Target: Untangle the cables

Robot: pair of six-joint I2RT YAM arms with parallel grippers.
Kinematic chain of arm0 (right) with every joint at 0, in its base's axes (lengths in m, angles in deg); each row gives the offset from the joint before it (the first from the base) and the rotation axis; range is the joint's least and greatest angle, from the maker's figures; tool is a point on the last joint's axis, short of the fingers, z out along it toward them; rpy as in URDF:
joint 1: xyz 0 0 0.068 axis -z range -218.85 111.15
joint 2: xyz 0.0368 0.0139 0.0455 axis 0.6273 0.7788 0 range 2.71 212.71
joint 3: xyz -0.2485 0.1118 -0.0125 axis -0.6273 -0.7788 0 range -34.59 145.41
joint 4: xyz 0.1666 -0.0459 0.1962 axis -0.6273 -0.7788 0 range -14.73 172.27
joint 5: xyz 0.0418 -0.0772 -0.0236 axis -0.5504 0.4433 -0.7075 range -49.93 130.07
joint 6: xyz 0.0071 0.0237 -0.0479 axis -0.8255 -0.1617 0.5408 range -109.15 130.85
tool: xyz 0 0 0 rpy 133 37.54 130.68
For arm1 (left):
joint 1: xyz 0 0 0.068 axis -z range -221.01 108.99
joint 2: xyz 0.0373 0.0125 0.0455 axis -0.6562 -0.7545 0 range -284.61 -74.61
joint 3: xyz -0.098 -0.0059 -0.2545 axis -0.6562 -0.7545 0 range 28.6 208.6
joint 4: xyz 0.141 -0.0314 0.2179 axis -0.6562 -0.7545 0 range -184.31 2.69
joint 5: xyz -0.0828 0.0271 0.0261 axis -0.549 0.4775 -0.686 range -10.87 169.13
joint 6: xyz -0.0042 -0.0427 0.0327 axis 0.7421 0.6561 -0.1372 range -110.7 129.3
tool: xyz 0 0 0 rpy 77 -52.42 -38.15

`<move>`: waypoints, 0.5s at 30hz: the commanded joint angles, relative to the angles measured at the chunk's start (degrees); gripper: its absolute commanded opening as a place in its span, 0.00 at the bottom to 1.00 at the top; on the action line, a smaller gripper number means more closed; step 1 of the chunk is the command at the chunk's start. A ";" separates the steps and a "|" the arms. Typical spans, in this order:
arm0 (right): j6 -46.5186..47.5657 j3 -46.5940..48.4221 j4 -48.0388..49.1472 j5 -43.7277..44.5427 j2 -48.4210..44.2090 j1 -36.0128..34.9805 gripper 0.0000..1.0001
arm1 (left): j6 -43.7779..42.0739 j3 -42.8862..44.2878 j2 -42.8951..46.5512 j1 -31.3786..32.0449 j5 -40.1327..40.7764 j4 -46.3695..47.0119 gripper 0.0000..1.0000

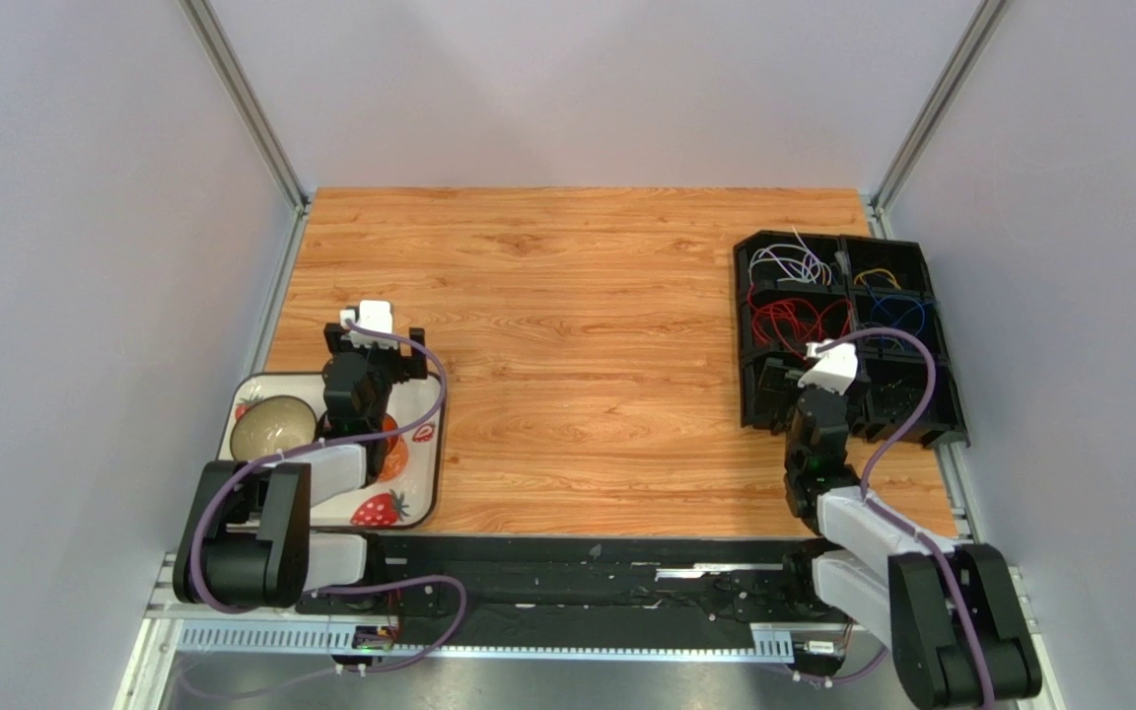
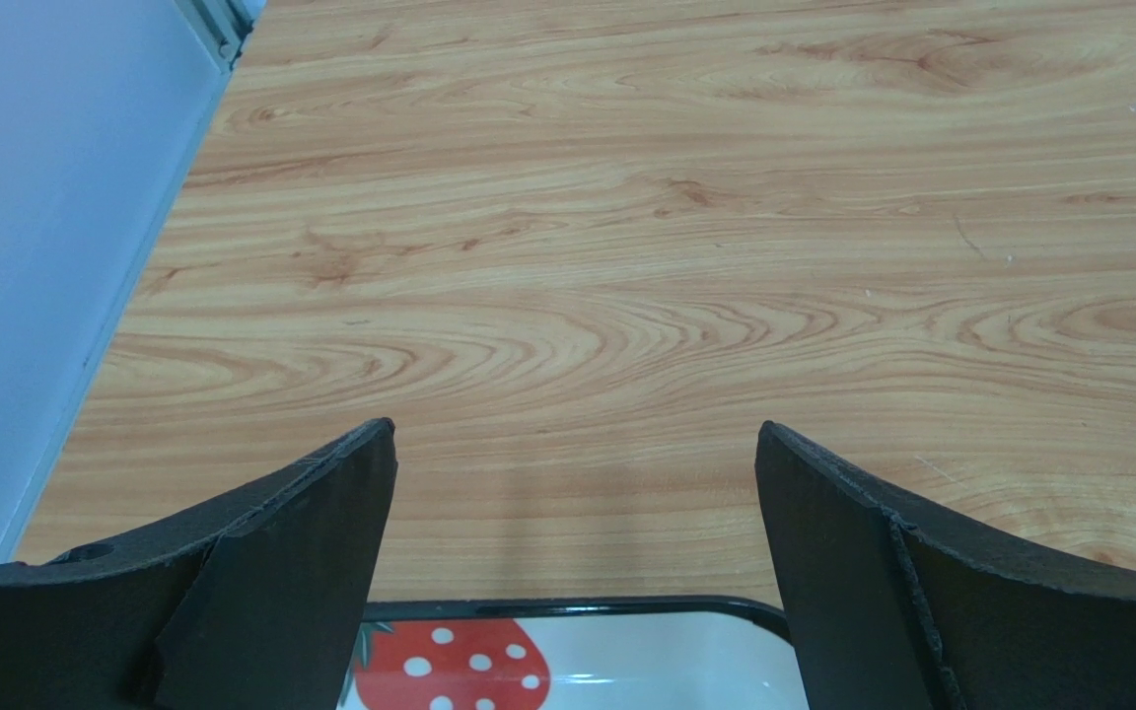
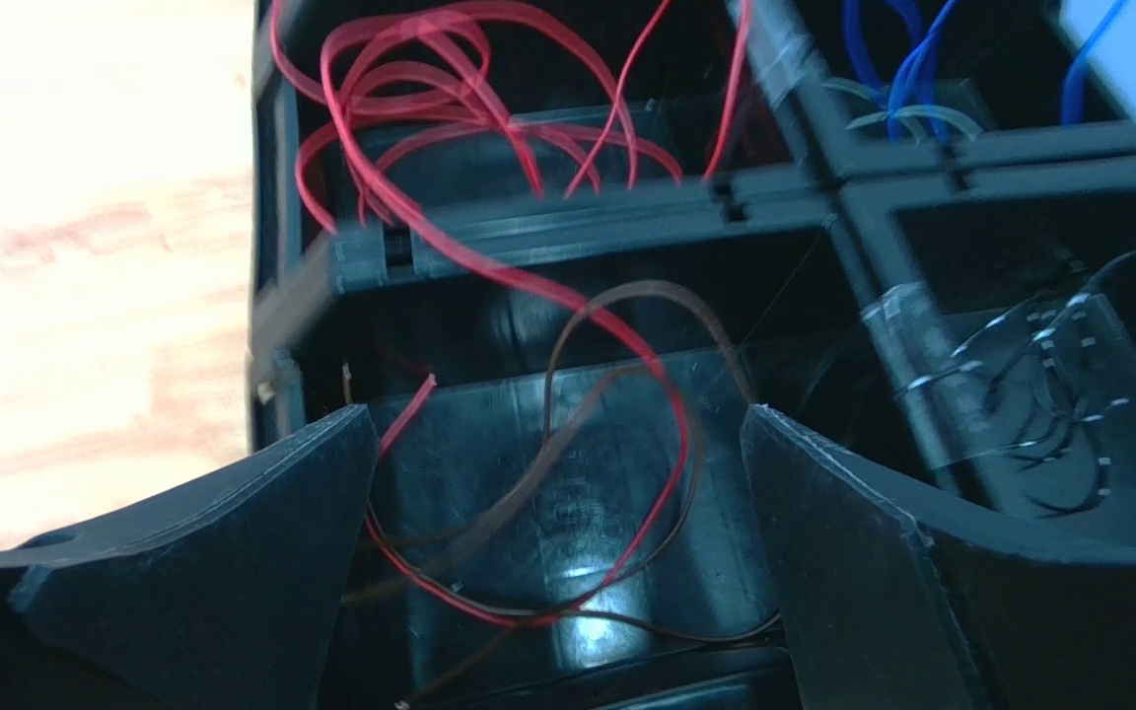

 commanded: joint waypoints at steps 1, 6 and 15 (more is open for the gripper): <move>3.19 0.49 18.54 -5.14 4.37 1.65 1.00 | 1.25 0.73 -0.29 -0.46 -1.80 3.27 0.99; 0.46 -0.44 26.75 -15.35 14.11 6.05 1.00 | 1.16 0.73 -0.29 -0.46 -1.80 3.19 0.99; 1.07 5.18 22.45 -16.49 20.81 6.06 1.00 | 1.16 0.73 -0.29 -0.46 -1.88 3.27 0.99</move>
